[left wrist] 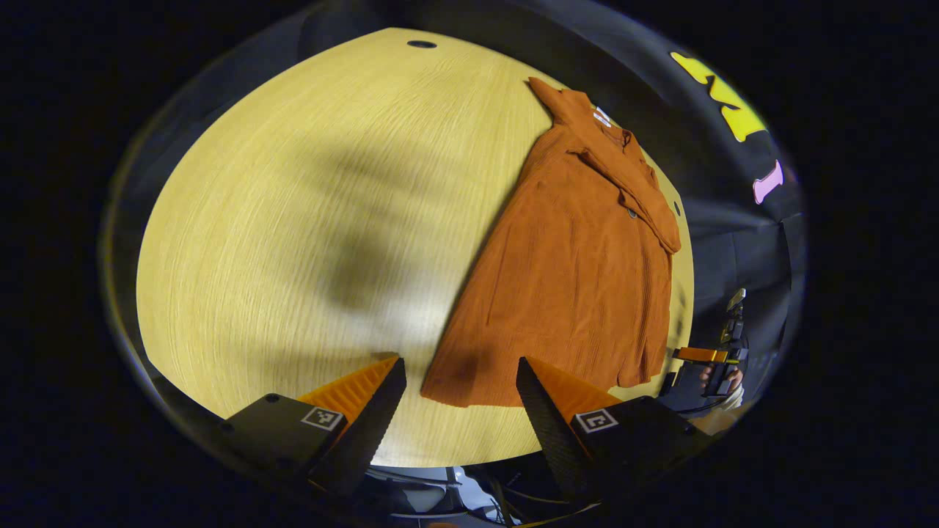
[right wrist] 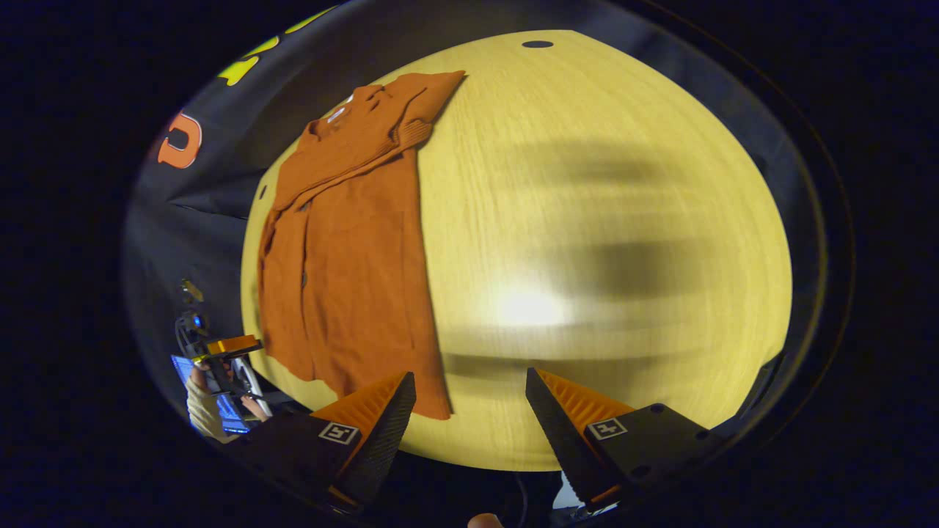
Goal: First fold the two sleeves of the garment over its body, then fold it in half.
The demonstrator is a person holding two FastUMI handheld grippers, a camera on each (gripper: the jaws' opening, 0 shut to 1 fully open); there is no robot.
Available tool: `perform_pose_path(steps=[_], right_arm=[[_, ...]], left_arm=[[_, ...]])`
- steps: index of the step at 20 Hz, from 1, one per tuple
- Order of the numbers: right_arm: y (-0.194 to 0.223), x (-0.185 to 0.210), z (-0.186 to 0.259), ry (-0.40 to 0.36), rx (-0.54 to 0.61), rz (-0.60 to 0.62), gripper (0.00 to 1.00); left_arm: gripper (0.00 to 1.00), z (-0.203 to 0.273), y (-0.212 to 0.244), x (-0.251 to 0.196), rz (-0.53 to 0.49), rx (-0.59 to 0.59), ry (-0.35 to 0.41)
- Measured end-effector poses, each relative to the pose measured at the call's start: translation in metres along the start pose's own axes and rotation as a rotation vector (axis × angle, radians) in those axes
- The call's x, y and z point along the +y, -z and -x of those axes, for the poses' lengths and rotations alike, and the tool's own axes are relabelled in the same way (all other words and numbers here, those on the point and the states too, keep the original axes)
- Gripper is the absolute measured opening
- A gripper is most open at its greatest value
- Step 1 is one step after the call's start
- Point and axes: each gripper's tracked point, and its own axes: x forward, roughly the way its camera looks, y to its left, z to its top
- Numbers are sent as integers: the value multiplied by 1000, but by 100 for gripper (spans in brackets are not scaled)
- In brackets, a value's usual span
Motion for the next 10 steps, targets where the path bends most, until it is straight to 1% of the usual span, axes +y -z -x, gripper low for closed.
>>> perform_pose_path(steps=[1, 2, 3, 4, 5, 6, 8, 10], right_arm=[[3, 10, 0, -68, 12, 3, 94], [7, 11, -1, -97, 29, 4, 96], [8, 6, -4, -96, 45, 8, 96], [11, -1, -7, -83, 58, 7, 96], [14, -5, -9, -72, 75, 4, 96], [19, -9, -11, -59, 81, 0, 96], [24, -4, -14, -84, 104, -18, 96], [23, 0, -20, -91, 107, -23, 95]], left_arm=[[98, 2, -1, 0, -6, 11, 32], [100, 6, -3, -3, -15, 33, 76], [94, 6, -5, -4, -26, 54, 104], [96, 4, -6, -3, -43, 70, 125], [95, 5, -5, -4, -61, 85, 162], [90, 6, -5, -7, -86, 100, 197], [90, 9, -5, -8, -114, 133, 242], [91, 10, -10, -11, -102, 153, 288]])
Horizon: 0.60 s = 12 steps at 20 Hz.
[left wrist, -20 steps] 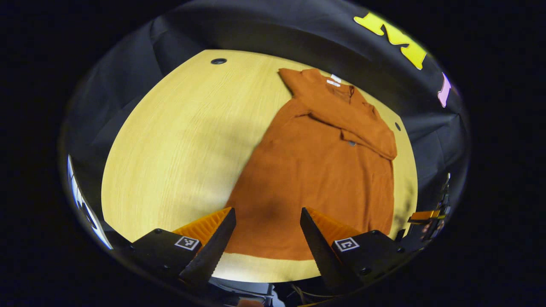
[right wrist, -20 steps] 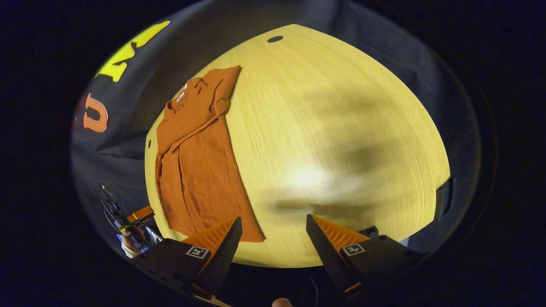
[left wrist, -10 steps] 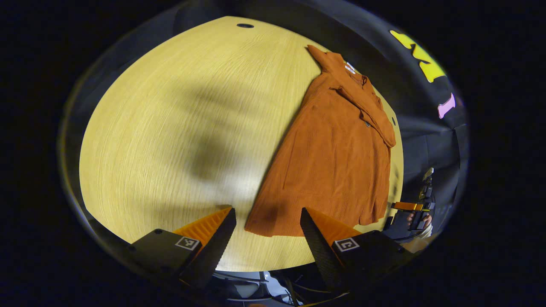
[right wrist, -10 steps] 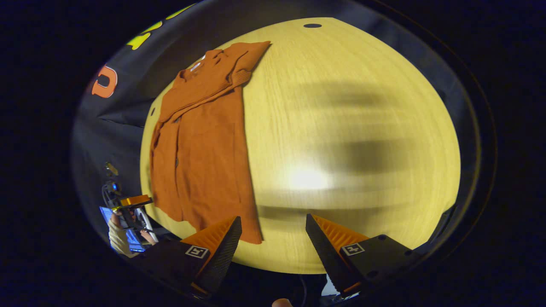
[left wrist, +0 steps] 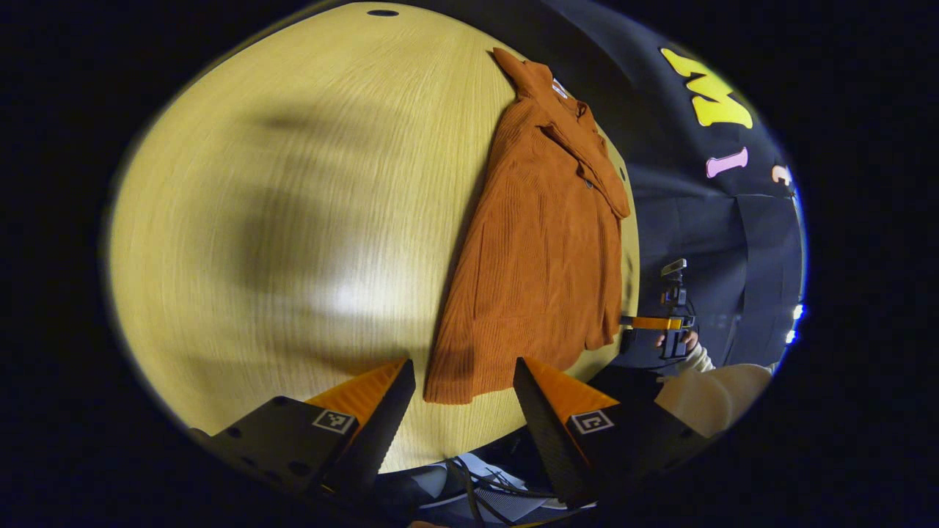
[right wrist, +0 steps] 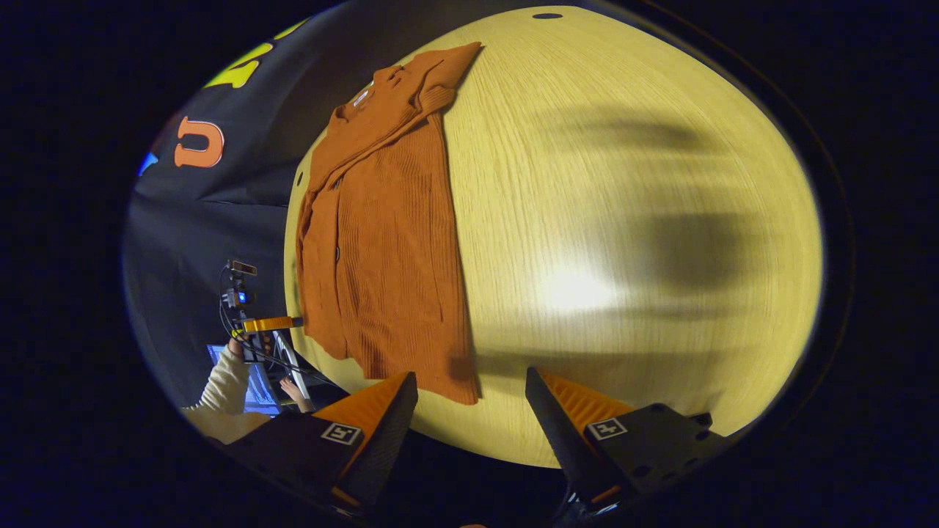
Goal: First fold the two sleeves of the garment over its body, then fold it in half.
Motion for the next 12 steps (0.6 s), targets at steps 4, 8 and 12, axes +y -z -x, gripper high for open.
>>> perform_pose_path(steps=[4, 8, 12], right_arm=[[1, 8, -8, -7, 22, 6, 89], [-1, 20, -18, -28, 44, -20, 81], [-2, 24, -26, -19, 58, -36, 58]], left_arm=[[91, -1, -1, -8, 1, 9, 75], [91, 0, 3, -5, -23, 28, 70], [58, -1, 1, 9, -16, 48, 44]])
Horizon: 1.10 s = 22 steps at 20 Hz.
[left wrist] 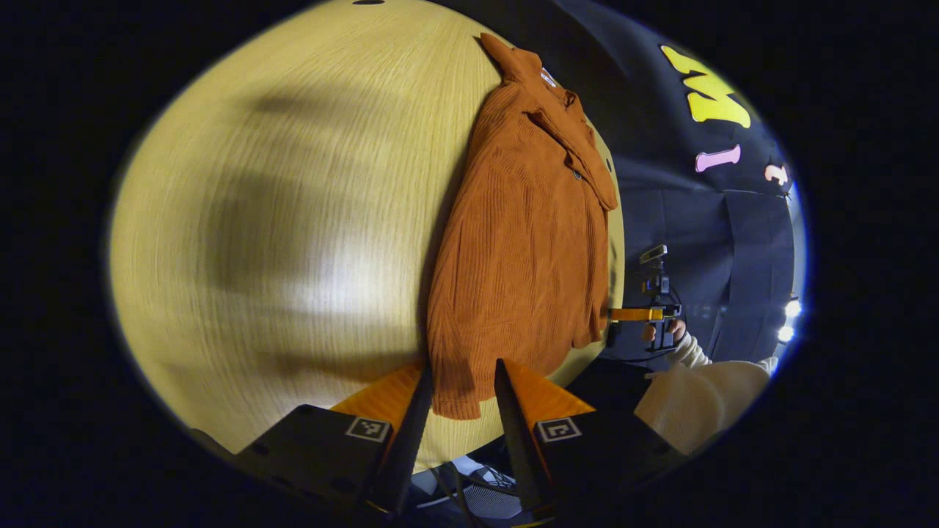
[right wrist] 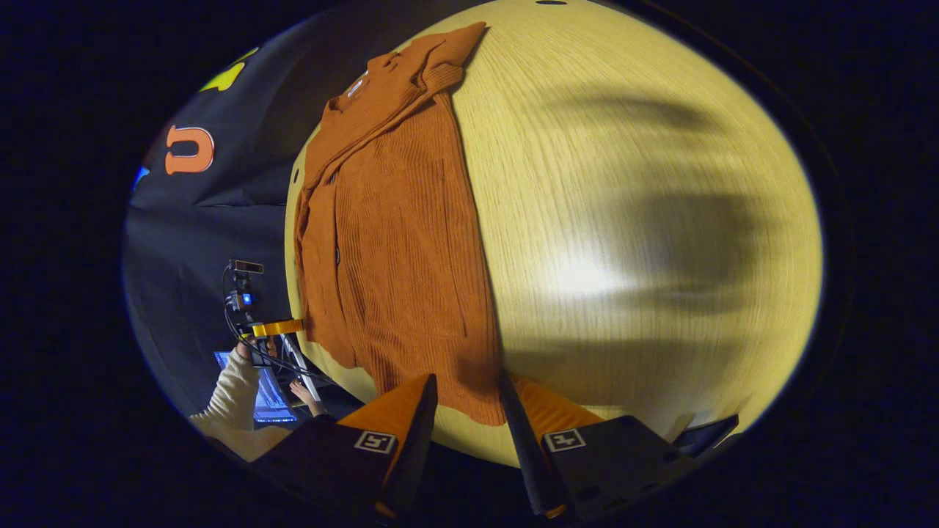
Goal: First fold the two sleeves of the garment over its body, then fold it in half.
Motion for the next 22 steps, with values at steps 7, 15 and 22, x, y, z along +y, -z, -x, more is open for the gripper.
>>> perform_pose_path(steps=[7, 15, 22], right_arm=[[8, 10, -17, -20, 46, -22, 57], [4, 12, -21, 29, 13, 51, 6], [-15, 72, 37, -65, -121, 113, 5]], left_arm=[[17, -29, 17, -15, 15, 85, -20], [4, -24, 5, -17, -25, 13, -135], [4, -15, -43, -99, -154, -238, 2]])
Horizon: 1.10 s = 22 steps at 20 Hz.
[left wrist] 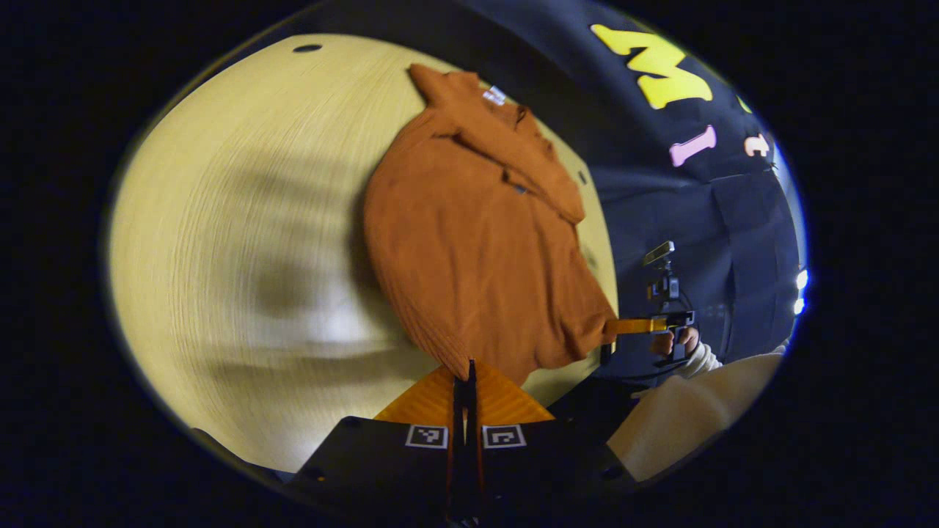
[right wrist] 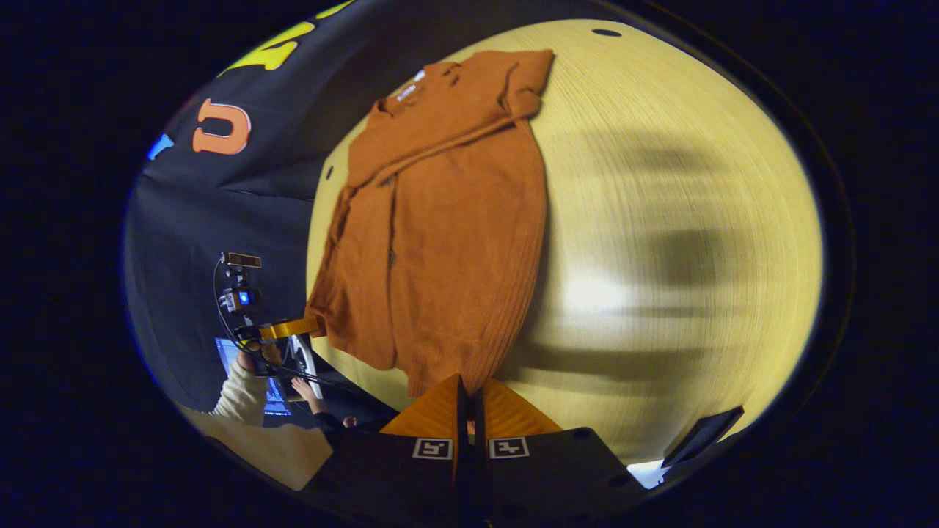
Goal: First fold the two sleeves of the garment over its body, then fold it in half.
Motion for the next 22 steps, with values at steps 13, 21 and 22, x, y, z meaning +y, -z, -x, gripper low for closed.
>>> perform_pose_path(steps=[13, 21, 22], right_arm=[[-235, 106, 70, -45, -317, 83, 3], [-389, 95, 3, -60, -387, -141, 3], [-399, 86, -12, -57, -398, -206, 3]], left_arm=[[3, 25, -160, 4, -105, -320, 178], [3, -54, -254, 108, -32, -314, 86], [3, -64, -263, 112, -26, -307, 61]])
